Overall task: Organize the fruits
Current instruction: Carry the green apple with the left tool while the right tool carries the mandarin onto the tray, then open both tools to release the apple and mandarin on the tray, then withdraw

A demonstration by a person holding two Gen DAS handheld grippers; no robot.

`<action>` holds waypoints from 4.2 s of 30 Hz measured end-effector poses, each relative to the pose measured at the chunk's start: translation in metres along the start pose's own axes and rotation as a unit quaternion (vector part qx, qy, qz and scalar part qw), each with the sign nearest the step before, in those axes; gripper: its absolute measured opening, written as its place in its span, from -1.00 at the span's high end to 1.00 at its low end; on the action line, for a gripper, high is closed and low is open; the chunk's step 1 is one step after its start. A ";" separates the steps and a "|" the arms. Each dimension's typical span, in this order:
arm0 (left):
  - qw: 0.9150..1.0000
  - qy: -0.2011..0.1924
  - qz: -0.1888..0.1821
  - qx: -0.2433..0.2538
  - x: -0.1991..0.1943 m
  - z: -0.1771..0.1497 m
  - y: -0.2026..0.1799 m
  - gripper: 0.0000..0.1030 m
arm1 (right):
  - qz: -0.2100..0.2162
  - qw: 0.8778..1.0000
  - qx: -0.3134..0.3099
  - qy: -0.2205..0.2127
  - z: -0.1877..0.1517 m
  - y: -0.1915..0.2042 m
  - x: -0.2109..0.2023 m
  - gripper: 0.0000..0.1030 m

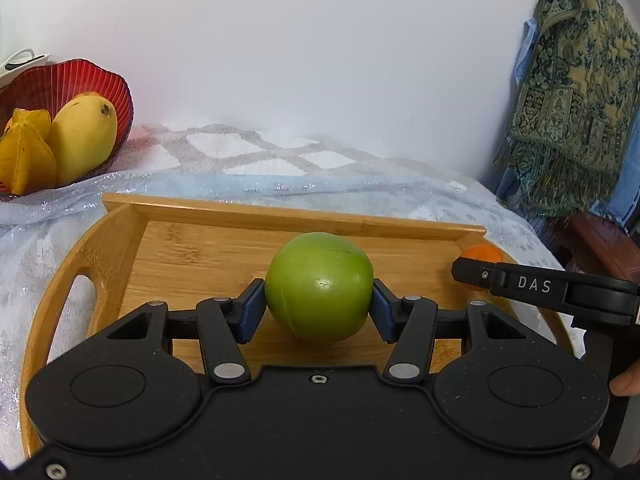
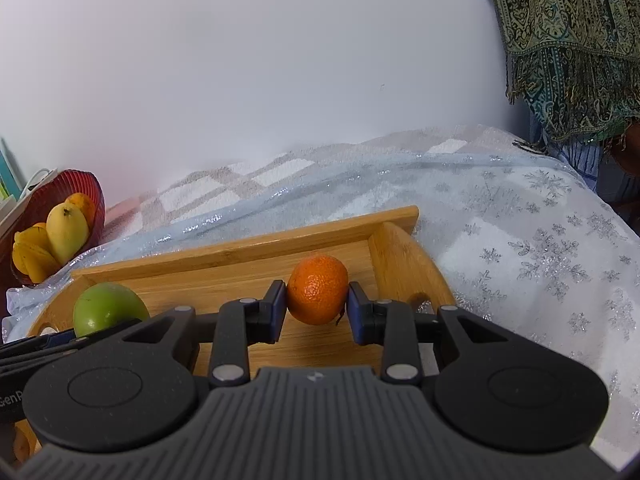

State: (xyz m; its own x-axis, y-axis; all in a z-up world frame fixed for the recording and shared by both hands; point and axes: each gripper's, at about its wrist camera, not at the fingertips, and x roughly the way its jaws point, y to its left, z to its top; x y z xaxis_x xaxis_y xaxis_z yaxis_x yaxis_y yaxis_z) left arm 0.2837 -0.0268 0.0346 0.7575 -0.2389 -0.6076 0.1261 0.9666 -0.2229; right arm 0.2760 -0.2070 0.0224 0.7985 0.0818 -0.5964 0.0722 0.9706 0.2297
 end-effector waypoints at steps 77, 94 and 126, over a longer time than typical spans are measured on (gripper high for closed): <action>0.999 0.006 0.021 0.023 -0.008 -0.006 0.000 -0.48 | -0.012 0.998 -0.061 0.001 -0.003 0.014 -0.008 -0.50; 0.999 -0.012 0.024 0.037 -0.051 -0.014 0.005 -0.72 | -0.015 0.995 -0.096 -0.034 -0.012 0.035 -0.044 -0.78; 0.997 -0.054 0.022 0.054 -0.153 -0.084 -0.007 -0.97 | 0.001 0.979 -0.140 -0.146 -0.073 0.032 -0.158 -1.00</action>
State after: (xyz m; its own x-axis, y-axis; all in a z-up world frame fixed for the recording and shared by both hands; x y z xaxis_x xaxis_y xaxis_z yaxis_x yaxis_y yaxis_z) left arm 0.1138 -0.0052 0.0653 0.8280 -0.1913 -0.5272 0.1560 0.9815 -0.1110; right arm 0.1082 -0.1722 0.0679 0.9384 0.0552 -0.3411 -0.0636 0.9979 -0.0135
